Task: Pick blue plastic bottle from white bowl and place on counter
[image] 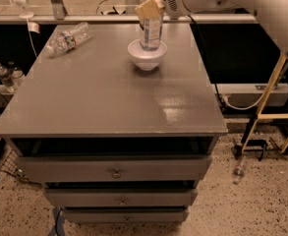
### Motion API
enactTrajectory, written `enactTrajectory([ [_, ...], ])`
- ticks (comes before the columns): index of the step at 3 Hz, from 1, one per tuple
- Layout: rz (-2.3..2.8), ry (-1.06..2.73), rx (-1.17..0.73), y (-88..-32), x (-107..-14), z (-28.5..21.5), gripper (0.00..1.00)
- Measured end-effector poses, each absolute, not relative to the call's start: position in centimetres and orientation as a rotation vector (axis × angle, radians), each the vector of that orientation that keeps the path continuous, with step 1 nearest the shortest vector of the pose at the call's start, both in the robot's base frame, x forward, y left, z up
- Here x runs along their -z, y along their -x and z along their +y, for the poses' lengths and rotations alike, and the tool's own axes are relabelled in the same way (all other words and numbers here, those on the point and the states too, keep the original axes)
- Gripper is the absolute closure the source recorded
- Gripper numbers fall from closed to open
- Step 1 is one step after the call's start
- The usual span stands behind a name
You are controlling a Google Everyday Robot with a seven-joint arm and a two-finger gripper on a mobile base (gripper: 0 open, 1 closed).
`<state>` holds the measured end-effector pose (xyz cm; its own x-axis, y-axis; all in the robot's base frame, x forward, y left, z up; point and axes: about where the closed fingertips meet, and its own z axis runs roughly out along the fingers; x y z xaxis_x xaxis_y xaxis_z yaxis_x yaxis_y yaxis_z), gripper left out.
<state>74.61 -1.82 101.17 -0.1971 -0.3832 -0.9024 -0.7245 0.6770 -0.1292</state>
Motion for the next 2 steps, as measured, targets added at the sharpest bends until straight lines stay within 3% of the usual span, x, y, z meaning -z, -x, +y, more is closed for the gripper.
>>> enactTrajectory([
  [2, 1.666, 1.077, -0.402, -70.1, -106.8, -0.6, 1.0],
])
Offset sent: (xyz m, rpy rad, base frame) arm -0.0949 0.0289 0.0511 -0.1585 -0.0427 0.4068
